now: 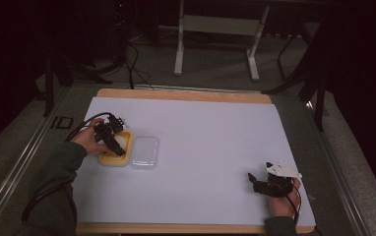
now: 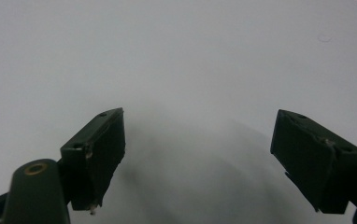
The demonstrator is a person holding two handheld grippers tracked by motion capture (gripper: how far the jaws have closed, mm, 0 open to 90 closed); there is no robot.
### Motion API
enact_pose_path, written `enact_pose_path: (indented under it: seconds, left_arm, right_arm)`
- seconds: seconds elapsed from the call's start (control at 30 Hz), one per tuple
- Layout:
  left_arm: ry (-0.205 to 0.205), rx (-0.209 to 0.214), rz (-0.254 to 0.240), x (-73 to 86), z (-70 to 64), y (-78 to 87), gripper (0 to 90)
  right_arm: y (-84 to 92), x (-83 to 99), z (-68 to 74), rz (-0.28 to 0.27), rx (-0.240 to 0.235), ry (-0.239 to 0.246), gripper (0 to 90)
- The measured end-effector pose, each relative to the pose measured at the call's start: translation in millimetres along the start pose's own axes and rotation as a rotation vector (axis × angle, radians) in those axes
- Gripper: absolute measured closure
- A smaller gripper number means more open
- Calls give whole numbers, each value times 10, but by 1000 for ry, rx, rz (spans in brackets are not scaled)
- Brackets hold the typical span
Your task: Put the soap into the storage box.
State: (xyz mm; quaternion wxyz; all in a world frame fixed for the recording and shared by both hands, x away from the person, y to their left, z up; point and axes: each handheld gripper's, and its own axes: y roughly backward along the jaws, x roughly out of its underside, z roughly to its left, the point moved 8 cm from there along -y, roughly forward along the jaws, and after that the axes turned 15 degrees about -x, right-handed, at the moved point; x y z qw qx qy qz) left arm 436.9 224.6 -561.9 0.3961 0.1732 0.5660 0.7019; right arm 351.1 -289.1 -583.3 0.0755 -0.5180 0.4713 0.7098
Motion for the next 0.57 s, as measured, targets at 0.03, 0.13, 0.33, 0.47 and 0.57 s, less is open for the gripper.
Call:
enact_pose_path:
  seconds: [0.03,0.13,0.33,0.47,0.57]
  left_arm:
    - [5,-1,-2,1,7,12,66]
    - [4,-12,-14,9,33,62,45]
    - [34,-33,-99,-11,83,240,35]
    - [48,-39,-205,-63,60,448,50]
    - [54,-47,-266,-81,11,549,59]
  right_arm:
    - [0,0,0,0,0,0,178]
    - [1,-1,-1,-2,0,0,178]
    - [2,-1,-3,-4,1,-1,178]
    - [3,-2,-5,-5,4,-1,178]
    - [4,-1,-6,-5,3,-7,177]
